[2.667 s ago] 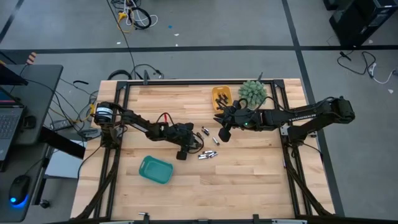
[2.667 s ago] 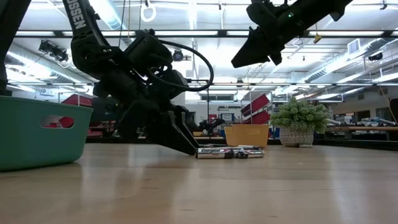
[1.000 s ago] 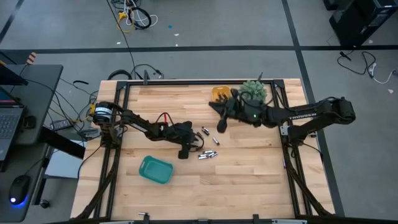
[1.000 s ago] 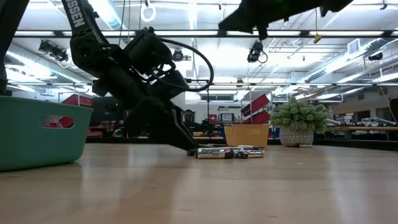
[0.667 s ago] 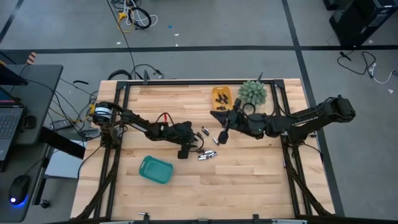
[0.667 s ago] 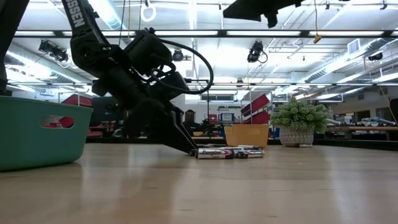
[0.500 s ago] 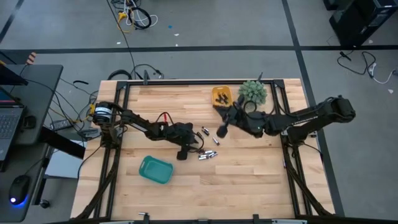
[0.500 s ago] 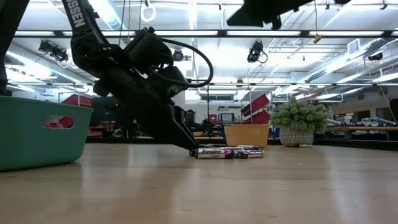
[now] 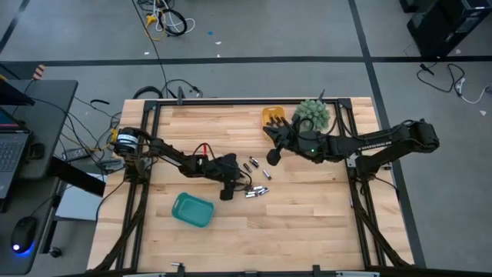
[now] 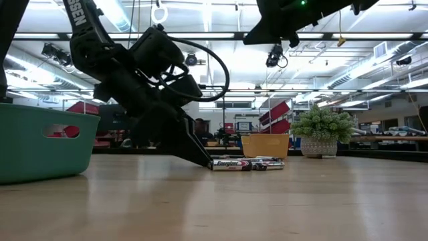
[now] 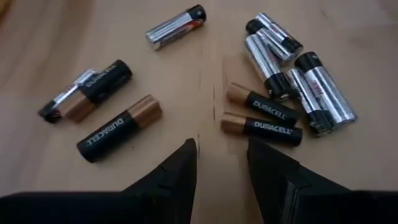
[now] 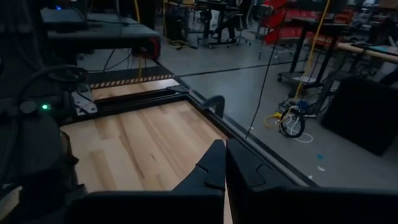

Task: Sort batteries
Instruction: Put the black battery into the yellow bin

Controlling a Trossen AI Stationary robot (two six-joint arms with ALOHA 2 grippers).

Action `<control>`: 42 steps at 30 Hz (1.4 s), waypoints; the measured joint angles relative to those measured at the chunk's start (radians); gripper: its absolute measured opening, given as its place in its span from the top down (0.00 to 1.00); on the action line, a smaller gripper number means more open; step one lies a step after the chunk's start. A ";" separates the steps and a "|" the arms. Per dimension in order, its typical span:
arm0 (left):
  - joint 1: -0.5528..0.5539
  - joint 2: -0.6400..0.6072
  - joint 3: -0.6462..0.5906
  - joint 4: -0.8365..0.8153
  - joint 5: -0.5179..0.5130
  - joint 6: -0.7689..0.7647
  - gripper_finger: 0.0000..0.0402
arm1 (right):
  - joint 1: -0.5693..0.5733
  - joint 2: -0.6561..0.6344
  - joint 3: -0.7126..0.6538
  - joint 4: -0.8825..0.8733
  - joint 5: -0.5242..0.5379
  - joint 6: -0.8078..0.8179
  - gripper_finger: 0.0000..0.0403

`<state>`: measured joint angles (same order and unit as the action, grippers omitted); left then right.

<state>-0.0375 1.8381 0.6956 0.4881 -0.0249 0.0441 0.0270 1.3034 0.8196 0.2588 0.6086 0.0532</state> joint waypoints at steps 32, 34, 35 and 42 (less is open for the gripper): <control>-0.093 -0.151 0.000 -0.210 -0.171 -0.034 0.65 | 0.067 0.083 0.132 0.048 -0.110 -0.206 1.00; -0.098 -0.151 0.000 -0.212 -0.168 -0.048 0.64 | 0.074 0.078 0.150 0.010 -0.109 -0.210 1.00; -0.102 -0.151 0.000 -0.217 -0.164 -0.049 0.64 | 0.083 0.068 0.151 0.005 -0.110 -0.212 1.00; -0.118 -0.145 0.000 -0.176 -0.157 0.034 0.60 | 0.163 0.037 0.145 -0.102 -0.051 -0.180 1.00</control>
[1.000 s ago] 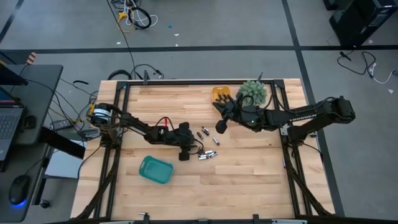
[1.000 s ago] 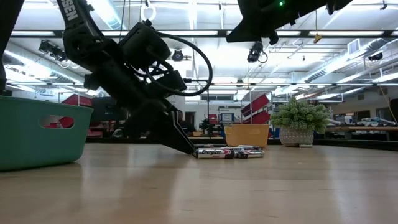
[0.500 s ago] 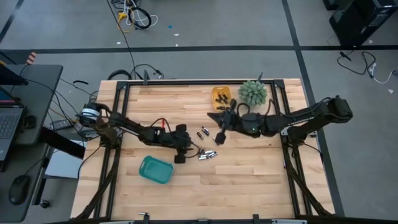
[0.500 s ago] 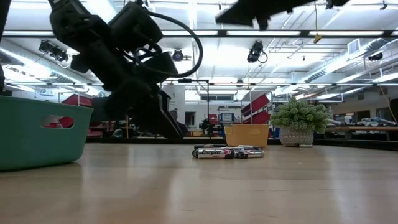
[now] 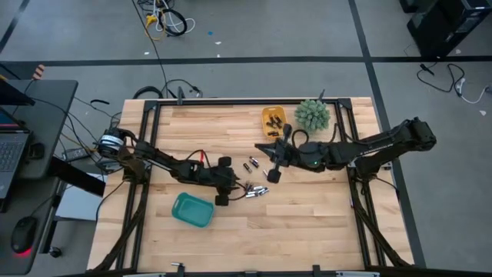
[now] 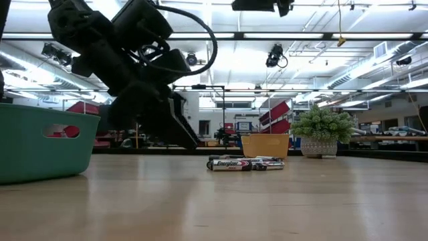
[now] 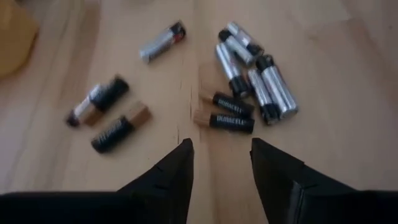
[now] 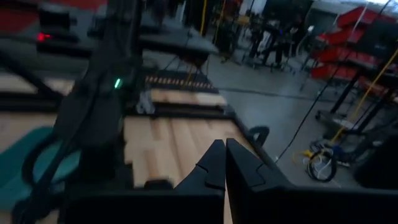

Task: Sort batteries
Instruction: Put the black battery into the yellow bin

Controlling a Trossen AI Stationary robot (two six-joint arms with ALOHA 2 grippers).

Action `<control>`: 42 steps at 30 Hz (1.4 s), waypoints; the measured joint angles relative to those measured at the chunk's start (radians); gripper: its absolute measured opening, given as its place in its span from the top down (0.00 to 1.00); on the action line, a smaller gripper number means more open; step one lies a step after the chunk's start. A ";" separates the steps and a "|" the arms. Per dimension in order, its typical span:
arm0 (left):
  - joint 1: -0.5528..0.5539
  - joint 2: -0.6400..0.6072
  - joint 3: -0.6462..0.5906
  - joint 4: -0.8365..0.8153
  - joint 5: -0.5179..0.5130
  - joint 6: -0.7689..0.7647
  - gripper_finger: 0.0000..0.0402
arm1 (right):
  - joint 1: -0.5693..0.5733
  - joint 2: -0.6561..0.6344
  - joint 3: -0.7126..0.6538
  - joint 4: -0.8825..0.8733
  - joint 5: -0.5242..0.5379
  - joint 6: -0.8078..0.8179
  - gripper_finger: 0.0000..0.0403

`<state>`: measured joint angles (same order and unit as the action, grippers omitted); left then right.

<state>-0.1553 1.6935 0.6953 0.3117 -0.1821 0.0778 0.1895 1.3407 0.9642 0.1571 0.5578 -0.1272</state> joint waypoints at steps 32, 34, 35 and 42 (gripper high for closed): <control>-0.004 0.138 0.020 0.228 -0.170 -0.351 0.48 | 0.059 0.000 0.000 -0.266 0.211 0.260 1.00; -0.011 0.155 0.027 0.228 -0.171 -0.361 0.48 | 0.060 0.000 0.000 -0.272 0.211 0.264 1.00; -0.012 0.161 0.029 0.227 -0.172 -0.369 0.48 | 0.060 0.000 0.000 -0.273 0.211 0.265 1.00; -0.011 0.179 0.036 0.207 -0.174 -0.402 0.48 | 0.060 0.000 0.000 -0.272 0.211 0.265 1.00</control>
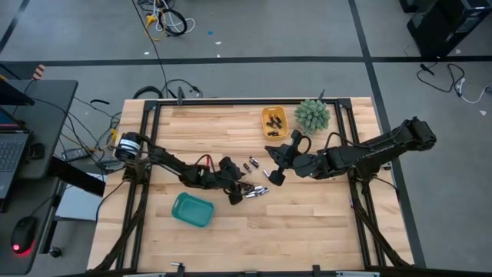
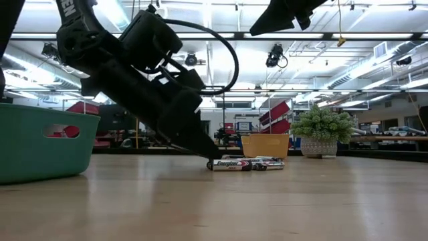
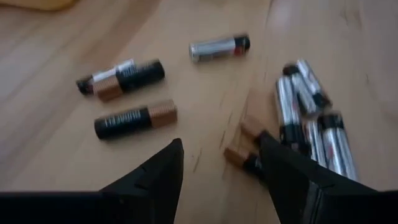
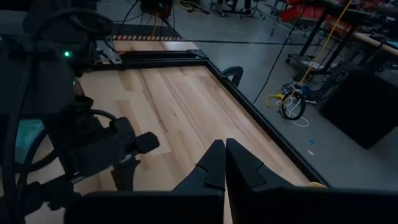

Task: Sort batteries
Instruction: Put the black battery into the yellow bin

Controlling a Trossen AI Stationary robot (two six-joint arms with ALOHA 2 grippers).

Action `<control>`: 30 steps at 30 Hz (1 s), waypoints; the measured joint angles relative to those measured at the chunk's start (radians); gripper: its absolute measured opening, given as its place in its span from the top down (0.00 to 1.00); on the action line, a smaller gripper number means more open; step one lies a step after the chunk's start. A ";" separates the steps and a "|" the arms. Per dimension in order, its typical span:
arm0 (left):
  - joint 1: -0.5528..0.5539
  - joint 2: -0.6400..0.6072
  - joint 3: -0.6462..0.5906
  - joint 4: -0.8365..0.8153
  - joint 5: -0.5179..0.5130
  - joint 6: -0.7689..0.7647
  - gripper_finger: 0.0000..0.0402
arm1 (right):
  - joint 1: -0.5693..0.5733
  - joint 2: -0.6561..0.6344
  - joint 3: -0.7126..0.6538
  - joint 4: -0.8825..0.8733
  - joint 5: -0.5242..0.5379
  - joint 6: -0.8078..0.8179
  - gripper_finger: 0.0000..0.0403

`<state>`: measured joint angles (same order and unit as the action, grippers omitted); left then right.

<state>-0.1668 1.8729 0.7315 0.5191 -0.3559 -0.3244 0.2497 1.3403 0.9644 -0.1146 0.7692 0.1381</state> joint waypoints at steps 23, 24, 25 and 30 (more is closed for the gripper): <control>-0.003 -0.028 -0.002 -0.107 -0.009 0.060 0.48 | 0.000 0.000 0.000 -0.006 0.000 0.011 1.00; -0.004 -0.028 -0.003 -0.118 -0.008 0.059 0.48 | 0.000 0.000 0.000 -0.007 0.000 0.011 1.00; -0.004 -0.028 -0.002 -0.116 -0.004 0.059 0.48 | 0.000 0.000 0.000 -0.007 0.000 0.012 1.00; -0.004 -0.081 0.002 -0.129 0.055 0.054 0.48 | 0.000 0.000 0.000 -0.012 0.000 0.017 1.00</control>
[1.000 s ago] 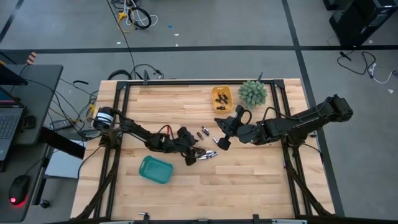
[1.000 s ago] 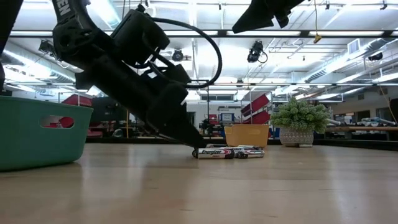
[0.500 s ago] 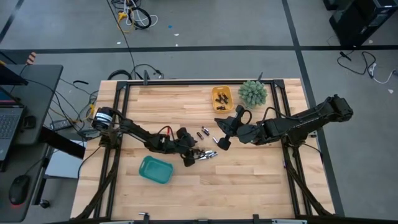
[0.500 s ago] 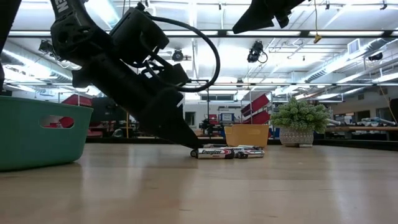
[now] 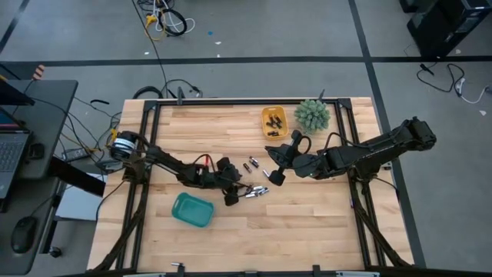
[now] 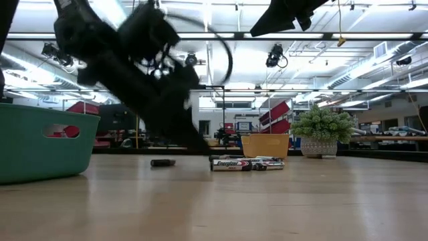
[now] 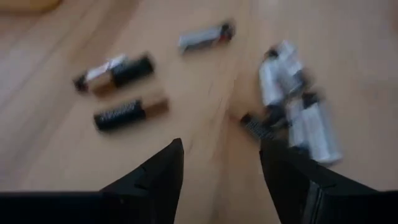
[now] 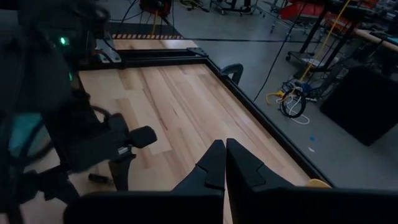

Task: Sort batteries
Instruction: Put the black battery into the yellow bin

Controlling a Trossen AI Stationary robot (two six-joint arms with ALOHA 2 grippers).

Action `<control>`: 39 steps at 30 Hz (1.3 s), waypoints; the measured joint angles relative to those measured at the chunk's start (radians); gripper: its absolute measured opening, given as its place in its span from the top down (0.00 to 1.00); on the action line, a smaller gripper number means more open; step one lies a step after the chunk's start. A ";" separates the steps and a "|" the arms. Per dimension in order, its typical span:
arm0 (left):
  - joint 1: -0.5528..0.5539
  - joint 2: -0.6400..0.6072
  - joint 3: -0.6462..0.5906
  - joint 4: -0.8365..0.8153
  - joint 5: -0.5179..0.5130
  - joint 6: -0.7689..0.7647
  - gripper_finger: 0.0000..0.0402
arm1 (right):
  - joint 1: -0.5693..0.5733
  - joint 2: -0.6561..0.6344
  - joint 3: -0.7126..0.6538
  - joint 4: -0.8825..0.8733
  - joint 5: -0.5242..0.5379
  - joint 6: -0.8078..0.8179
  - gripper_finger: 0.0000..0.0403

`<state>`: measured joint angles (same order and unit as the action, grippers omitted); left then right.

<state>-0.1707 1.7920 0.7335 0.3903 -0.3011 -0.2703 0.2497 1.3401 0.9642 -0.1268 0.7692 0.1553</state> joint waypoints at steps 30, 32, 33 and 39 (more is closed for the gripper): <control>-0.004 -0.308 -0.099 -0.509 -0.027 -0.183 0.48 | 0.003 0.000 0.000 -0.003 0.000 0.010 1.00; -0.004 -0.288 -0.103 -0.516 -0.026 -0.183 0.48 | 0.003 0.000 0.000 -0.003 0.000 0.010 1.00; -0.006 -0.280 -0.103 -0.510 -0.026 -0.183 0.48 | 0.003 0.000 0.000 -0.003 -0.001 0.010 1.00; -0.006 -0.218 -0.100 -0.487 -0.027 -0.180 0.48 | 0.003 0.000 0.000 -0.003 -0.001 0.010 1.00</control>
<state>-0.1771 1.5740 0.6334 -0.0965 -0.3282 -0.4503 0.2523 1.3399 0.9638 -0.1298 0.7685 0.1654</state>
